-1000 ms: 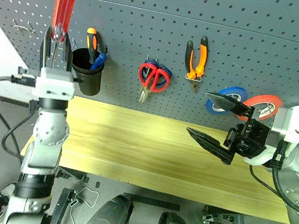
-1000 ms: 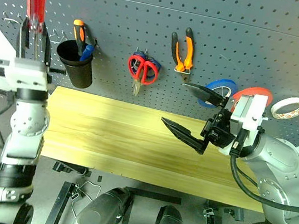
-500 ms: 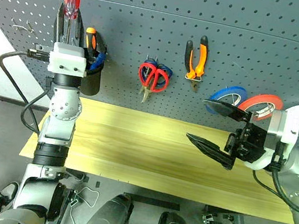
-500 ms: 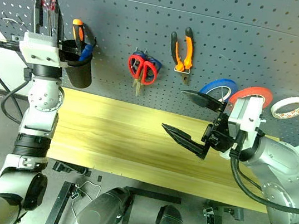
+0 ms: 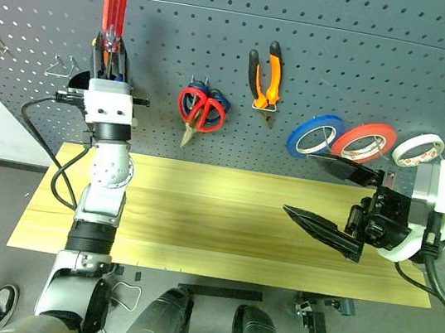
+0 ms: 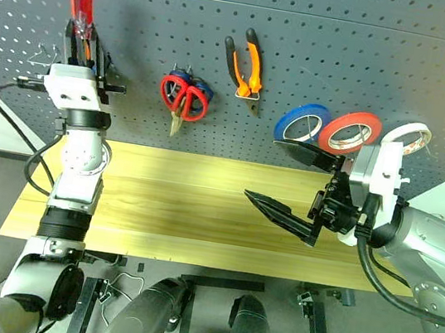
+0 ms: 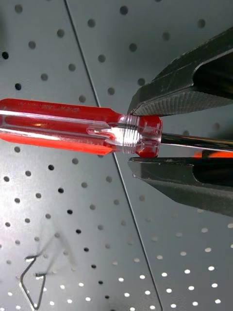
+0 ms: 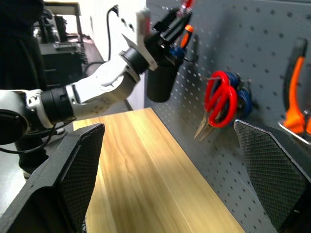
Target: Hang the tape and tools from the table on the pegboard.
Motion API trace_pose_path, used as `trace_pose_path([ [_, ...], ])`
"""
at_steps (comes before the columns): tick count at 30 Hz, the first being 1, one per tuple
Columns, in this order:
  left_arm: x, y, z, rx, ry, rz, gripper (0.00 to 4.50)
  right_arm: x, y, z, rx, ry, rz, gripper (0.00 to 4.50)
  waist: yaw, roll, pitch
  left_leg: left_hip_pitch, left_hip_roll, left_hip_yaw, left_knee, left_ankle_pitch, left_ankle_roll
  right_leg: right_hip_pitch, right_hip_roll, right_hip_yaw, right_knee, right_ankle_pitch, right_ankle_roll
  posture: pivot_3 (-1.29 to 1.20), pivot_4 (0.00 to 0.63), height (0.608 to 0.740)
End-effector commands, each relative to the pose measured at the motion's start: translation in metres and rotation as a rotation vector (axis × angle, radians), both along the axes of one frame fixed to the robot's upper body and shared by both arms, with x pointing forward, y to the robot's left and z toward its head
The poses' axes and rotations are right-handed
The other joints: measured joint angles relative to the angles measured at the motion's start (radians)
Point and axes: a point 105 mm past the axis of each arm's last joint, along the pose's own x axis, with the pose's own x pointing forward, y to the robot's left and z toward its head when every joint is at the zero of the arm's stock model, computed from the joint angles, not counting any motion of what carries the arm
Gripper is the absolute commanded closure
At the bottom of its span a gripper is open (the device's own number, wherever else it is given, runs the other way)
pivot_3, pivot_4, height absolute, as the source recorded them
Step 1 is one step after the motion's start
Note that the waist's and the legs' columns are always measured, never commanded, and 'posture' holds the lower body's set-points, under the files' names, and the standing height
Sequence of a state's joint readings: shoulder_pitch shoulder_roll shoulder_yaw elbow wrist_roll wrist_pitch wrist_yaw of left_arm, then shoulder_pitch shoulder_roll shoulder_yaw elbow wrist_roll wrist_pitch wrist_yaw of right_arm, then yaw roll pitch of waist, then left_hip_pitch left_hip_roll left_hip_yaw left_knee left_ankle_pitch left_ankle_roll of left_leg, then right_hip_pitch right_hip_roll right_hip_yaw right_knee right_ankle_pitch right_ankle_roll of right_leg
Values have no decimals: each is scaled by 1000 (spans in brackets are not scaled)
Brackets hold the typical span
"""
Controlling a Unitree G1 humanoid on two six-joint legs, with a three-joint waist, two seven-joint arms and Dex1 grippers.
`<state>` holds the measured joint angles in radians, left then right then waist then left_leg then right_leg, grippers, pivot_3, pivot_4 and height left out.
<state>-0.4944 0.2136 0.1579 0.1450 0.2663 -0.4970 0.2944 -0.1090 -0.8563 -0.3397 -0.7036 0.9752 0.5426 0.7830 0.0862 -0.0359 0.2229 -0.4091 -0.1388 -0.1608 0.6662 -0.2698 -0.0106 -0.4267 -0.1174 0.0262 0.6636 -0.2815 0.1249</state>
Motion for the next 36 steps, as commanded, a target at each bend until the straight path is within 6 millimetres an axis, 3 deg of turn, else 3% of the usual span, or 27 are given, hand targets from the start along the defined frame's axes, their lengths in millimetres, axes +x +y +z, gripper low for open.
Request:
trace_pose_path([
  [1,-11,2,-3,18,11,14,3681,-7,1,9,-15,-45,4,0,-1,0,1,0,0,0,0,0,0,0,0,0,0,0,0,-37,271,710],
  [8,-24,21,-20,29,84,95,3681,-5,0,7,-16,-42,-5,0,-24,1,9,0,0,-1,0,0,0,0,0,-1,0,0,0,-34,270,710],
  [15,-27,24,-12,46,53,130,3681,-4,-1,5,-28,-34,-9,0,-24,1,13,0,0,-1,0,0,1,0,0,-1,-1,0,0,-35,271,710],
  [26,-29,35,6,56,-42,224,16,-3,-2,2,-36,-26,-15,0,-23,1,14,-1,0,-1,-1,0,1,0,0,-1,-2,0,0,-37,267,710],
  [30,-28,22,11,51,-45,145,16,-2,-3,1,-38,-31,-21,0,-23,1,14,-1,0,-1,-1,0,0,0,0,-1,-2,0,0,-28,250,710],
  [36,-44,-25,40,90,-129,-91,16,4,0,-2,-25,-57,-21,0,-21,1,14,-1,0,-1,-1,1,-3,0,0,-2,-3,0,0,13,202,710],
])
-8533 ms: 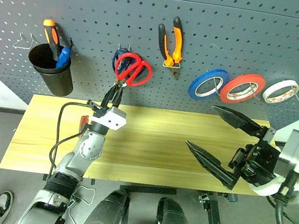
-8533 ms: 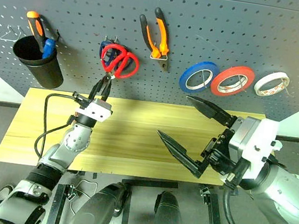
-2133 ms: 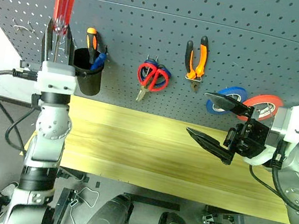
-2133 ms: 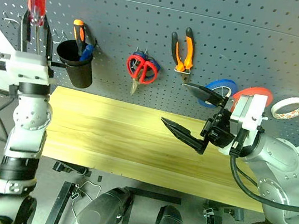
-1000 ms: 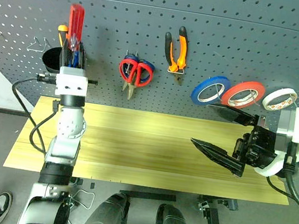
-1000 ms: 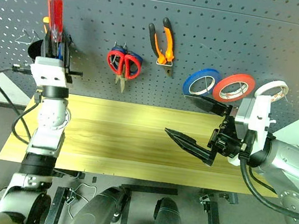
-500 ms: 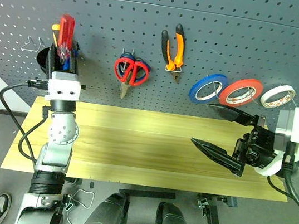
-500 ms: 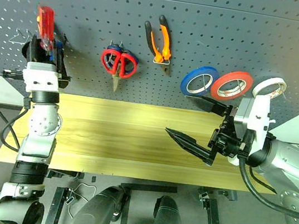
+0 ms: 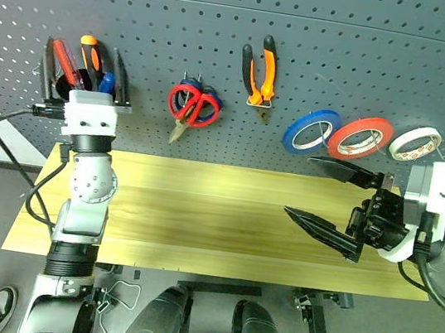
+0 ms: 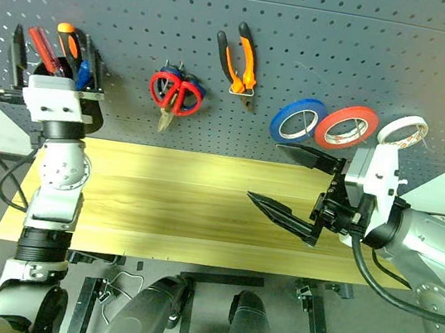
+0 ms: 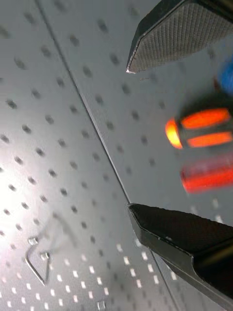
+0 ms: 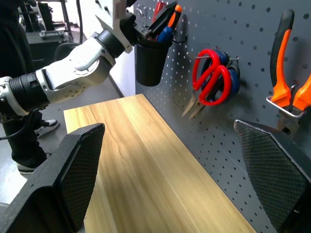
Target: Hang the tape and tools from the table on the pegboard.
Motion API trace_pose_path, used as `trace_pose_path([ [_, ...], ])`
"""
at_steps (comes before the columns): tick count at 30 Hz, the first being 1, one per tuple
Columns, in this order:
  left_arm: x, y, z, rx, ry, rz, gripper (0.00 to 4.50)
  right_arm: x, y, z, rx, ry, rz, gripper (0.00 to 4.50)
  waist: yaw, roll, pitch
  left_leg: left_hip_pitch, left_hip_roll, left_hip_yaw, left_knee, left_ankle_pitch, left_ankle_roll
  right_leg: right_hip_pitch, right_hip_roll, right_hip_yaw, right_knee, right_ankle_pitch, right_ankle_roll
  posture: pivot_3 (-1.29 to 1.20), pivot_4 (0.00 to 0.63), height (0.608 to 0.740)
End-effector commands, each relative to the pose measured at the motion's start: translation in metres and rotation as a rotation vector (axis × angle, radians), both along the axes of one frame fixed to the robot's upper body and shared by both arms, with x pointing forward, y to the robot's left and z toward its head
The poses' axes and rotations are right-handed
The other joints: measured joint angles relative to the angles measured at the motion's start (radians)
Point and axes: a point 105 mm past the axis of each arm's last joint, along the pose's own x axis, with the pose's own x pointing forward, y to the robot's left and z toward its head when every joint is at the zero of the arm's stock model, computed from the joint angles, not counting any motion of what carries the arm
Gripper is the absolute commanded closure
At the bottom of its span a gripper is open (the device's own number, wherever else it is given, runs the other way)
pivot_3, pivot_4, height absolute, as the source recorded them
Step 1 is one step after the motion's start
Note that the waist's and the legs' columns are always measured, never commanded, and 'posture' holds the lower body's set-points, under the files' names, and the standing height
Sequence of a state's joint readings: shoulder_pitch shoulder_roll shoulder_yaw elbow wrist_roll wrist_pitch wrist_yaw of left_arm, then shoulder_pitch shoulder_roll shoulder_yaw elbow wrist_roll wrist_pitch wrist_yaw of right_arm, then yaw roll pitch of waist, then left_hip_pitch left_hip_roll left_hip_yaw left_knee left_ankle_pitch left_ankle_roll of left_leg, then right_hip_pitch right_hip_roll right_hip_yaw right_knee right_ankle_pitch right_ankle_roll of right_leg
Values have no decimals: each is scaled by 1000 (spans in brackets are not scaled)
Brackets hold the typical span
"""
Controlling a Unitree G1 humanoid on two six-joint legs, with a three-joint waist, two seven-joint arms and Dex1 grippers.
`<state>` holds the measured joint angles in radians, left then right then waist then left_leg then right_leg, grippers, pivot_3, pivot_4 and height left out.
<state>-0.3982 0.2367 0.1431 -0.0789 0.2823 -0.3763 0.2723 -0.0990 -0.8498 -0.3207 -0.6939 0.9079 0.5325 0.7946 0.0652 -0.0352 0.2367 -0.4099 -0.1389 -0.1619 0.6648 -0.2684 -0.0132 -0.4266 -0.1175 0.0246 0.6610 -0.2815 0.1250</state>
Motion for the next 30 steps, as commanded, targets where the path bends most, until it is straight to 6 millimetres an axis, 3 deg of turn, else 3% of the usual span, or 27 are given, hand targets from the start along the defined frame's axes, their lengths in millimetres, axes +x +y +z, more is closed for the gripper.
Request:
trace_pose_path([
  [1,-25,-33,35,48,-129,-169,16,1,3,6,13,-62,10,0,1,0,-1,0,0,0,0,0,-1,0,0,0,0,0,0,17,197,710],
  [6,-55,-84,54,124,-134,-454,16,4,8,0,38,-79,7,0,1,1,-4,0,0,1,0,1,-2,0,0,0,0,0,0,47,163,710],
  [9,-61,-108,47,164,-51,-611,16,3,14,-8,67,-70,9,0,3,2,-9,0,0,0,0,1,-2,0,1,0,0,0,0,60,134,710],
  [12,-47,-134,1,229,240,-811,16,-1,27,-20,126,-28,8,0,1,7,-28,0,0,1,0,1,-2,0,1,0,0,0,0,54,111,710],
  [14,-41,-139,-28,221,382,-875,16,0,29,-34,132,-7,-31,0,1,10,-37,1,0,1,0,1,-2,0,2,0,0,0,0,44,94,710],
  [20,-29,-130,-144,110,892,-1050,16,-4,19,-85,170,125,-250,0,0,19,-78,3,0,1,0,2,-3,2,4,1,2,0,0,8,51,710],
  [25,-30,-102,-204,131,1114,-966,16,-20,8,-125,132,235,-355,0,-4,25,-118,9,0,1,0,-1,2,7,5,1,2,0,0,-17,16,710],
  [30,-46,-63,-239,105,1318,-832,16,-49,-7,-175,46,399,-473,0,-5,34,-141,28,2,1,-3,-4,1,29,6,1,-4,-1,1,-30,14,710],
])
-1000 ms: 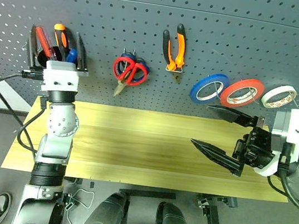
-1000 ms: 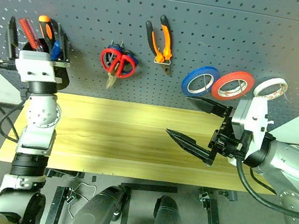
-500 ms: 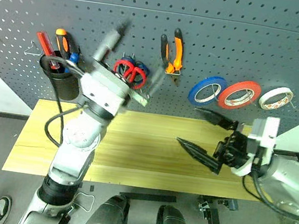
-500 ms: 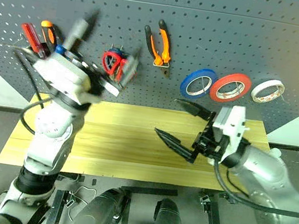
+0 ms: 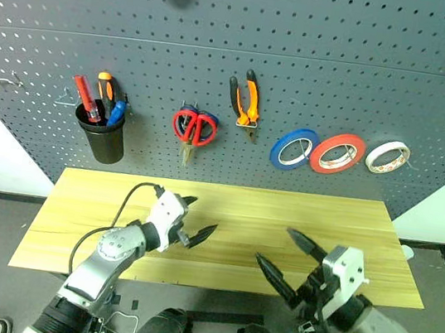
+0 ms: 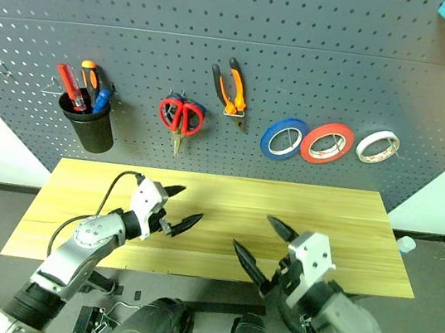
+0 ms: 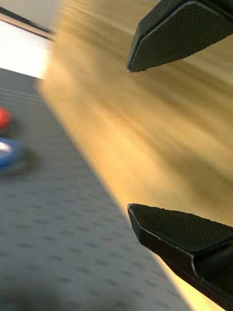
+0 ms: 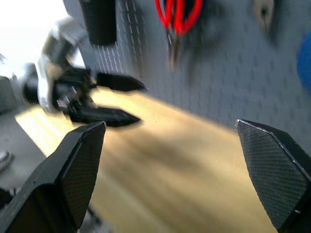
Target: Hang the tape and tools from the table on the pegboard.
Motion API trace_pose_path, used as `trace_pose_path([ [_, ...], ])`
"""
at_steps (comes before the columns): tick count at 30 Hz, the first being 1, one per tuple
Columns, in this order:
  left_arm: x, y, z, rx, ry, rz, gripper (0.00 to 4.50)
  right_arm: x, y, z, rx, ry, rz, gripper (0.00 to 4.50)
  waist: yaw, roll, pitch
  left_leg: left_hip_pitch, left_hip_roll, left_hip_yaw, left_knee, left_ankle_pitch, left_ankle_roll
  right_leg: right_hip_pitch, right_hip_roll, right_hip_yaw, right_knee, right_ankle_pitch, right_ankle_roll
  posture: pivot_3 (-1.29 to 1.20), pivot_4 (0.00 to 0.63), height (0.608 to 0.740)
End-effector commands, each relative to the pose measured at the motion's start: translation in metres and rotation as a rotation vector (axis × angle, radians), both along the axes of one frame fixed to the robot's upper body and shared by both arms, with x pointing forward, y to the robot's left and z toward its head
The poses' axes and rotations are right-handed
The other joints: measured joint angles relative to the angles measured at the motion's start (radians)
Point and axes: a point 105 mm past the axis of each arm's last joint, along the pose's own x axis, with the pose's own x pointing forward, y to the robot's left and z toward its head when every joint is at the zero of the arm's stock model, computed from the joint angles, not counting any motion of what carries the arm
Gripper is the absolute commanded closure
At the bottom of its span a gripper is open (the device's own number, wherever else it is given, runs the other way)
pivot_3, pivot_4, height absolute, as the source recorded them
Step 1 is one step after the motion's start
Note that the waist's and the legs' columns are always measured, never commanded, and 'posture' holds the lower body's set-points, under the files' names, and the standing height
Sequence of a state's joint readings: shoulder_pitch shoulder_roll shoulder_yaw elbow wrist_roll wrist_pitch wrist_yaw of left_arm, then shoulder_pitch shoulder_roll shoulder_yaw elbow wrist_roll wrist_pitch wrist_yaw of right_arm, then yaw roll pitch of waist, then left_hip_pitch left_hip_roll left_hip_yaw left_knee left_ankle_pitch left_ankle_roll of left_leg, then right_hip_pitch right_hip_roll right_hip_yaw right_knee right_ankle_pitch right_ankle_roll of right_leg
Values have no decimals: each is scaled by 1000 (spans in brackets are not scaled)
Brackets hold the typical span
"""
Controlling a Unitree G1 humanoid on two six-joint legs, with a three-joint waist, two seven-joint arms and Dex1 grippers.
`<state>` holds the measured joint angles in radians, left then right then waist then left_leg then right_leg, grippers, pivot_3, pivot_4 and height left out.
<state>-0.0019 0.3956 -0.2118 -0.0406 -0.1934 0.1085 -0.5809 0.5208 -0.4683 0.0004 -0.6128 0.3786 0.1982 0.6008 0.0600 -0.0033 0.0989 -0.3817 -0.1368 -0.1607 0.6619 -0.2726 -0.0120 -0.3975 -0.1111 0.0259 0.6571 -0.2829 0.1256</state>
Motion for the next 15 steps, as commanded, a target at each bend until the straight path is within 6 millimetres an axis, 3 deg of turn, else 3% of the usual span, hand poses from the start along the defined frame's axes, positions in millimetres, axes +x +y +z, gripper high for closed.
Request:
trace_pose_path([
  [1,-9,25,-10,79,77,55,16,-16,-7,-19,-9,64,-69,0,0,4,-6,3,2,0,0,-1,0,5,2,0,-3,-4,1,-30,14,710],
  [5,-42,45,-26,29,236,127,16,-26,-34,-36,43,96,-376,0,-3,6,-24,9,6,0,-7,-2,0,9,5,1,-9,-6,-1,-17,0,710],
  [9,-48,55,-46,-23,275,205,16,-31,-28,-49,77,127,-392,0,-1,11,-36,10,7,4,-12,-2,0,6,5,5,-10,-6,-2,-9,0,710],
  [15,-44,52,-83,-45,273,192,16,-12,-24,-41,110,70,-349,0,5,12,-47,15,8,5,-12,-2,0,7,5,5,-10,-6,-3,-8,0,710],
])
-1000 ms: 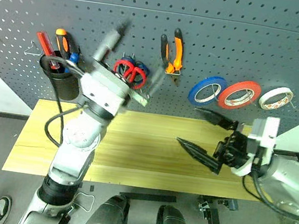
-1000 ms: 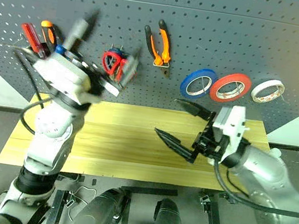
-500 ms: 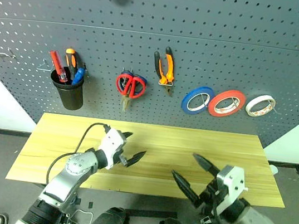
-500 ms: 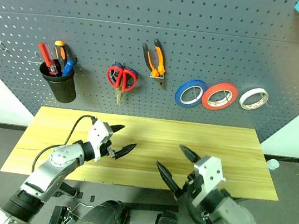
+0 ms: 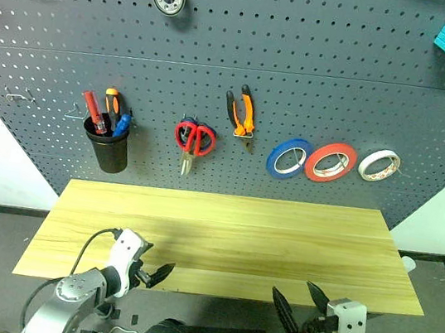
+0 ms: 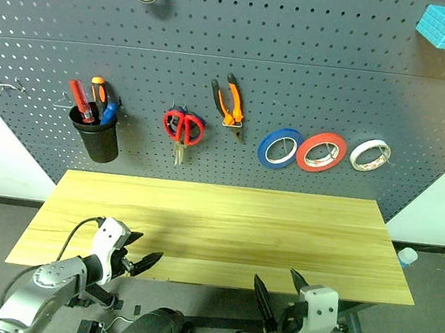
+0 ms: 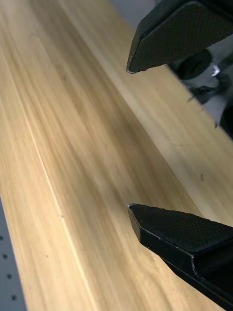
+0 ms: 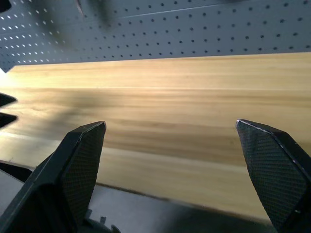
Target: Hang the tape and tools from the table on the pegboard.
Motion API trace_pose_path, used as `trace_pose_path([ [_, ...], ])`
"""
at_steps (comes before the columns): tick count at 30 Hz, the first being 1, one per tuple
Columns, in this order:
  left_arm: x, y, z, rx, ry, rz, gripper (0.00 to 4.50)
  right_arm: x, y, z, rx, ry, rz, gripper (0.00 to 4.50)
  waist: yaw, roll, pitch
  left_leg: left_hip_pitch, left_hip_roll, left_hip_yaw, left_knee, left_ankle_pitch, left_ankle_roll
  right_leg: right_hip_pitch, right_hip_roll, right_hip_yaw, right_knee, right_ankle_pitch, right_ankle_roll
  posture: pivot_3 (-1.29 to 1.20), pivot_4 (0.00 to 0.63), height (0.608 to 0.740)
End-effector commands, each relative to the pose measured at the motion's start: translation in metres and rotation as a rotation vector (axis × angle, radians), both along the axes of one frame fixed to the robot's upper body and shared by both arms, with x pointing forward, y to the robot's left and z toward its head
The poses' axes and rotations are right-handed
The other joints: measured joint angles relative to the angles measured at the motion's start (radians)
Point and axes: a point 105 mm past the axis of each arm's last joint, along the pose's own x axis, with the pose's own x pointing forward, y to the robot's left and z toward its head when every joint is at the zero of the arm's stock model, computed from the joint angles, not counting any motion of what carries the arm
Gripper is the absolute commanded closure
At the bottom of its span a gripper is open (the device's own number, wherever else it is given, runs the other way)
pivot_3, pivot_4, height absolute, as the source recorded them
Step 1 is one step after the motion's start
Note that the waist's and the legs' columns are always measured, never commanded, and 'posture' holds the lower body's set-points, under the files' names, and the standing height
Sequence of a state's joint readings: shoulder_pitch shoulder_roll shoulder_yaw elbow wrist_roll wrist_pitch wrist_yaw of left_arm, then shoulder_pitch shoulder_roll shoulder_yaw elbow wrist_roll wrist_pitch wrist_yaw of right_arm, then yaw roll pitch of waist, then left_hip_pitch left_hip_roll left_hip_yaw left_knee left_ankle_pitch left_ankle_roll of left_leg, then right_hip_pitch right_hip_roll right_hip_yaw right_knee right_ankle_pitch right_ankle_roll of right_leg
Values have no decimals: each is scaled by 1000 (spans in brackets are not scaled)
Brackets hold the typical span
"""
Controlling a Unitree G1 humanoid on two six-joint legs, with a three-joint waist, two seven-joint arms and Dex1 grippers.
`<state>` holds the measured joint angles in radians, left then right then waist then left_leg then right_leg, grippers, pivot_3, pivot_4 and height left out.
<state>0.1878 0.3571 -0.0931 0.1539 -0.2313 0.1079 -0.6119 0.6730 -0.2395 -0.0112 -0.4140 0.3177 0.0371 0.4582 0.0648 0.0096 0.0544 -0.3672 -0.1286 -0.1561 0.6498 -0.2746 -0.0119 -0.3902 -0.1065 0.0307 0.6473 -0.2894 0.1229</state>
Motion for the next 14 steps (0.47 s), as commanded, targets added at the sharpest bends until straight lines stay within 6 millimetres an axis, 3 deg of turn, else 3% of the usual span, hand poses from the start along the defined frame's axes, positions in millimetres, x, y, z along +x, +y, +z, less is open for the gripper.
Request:
trace_pose_path([
  [1,3,2,-8,-3,-58,-20,16,8,4,14,20,-69,28,0,0,-3,-5,0,0,0,0,0,0,0,0,0,0,0,0,-6,0,710],
  [5,1,8,-20,-25,-73,45,16,14,-9,24,39,-124,-46,0,1,-8,-9,0,0,0,-1,0,2,-1,1,0,0,2,-2,-4,0,710],
  [11,-11,-2,-28,-57,-89,48,16,19,-13,31,35,-175,-105,0,1,-10,-17,0,0,0,-1,-1,2,-1,1,0,0,1,-1,-3,0,710],
  [14,-19,-11,-30,-62,-88,31,16,17,-5,30,55,-168,-97,0,1,-9,-18,0,0,0,-1,-2,0,-1,1,0,0,-1,2,4,10,710],
])
